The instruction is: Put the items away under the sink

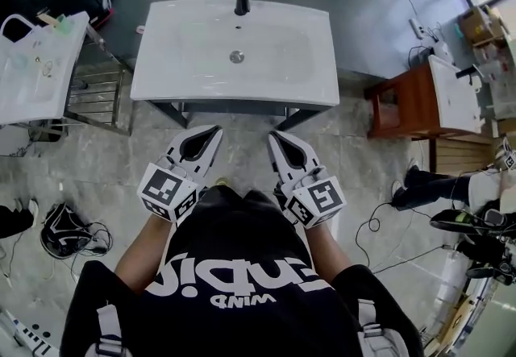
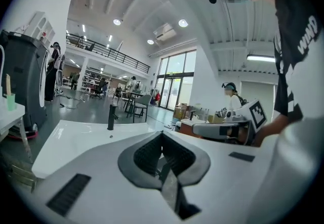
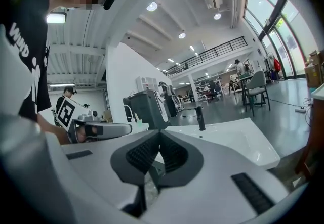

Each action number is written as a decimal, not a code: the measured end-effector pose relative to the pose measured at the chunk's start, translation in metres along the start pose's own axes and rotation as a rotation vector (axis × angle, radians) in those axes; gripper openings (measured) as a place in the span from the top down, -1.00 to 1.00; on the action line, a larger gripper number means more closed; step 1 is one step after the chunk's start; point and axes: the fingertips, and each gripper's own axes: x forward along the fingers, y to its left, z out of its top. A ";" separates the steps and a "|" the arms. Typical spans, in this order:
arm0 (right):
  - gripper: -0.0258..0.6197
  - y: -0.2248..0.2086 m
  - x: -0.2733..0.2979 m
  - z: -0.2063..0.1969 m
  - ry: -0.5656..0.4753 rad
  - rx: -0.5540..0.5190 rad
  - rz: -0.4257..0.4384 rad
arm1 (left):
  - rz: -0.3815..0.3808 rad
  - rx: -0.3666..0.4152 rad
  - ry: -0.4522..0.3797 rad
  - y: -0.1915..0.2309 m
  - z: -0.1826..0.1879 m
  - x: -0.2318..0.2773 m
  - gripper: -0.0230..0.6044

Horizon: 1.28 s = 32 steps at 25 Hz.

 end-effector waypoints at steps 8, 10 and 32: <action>0.86 0.007 -0.011 0.025 -0.033 -0.011 0.022 | -0.048 0.014 -0.034 -0.020 0.027 0.006 0.86; 0.86 0.005 -0.013 0.028 -0.042 -0.017 0.027 | -0.052 0.020 -0.042 -0.025 0.030 0.009 0.86; 0.86 -0.011 -0.002 0.044 -0.099 -0.067 0.044 | -0.054 0.152 -0.108 -0.039 0.052 0.020 0.86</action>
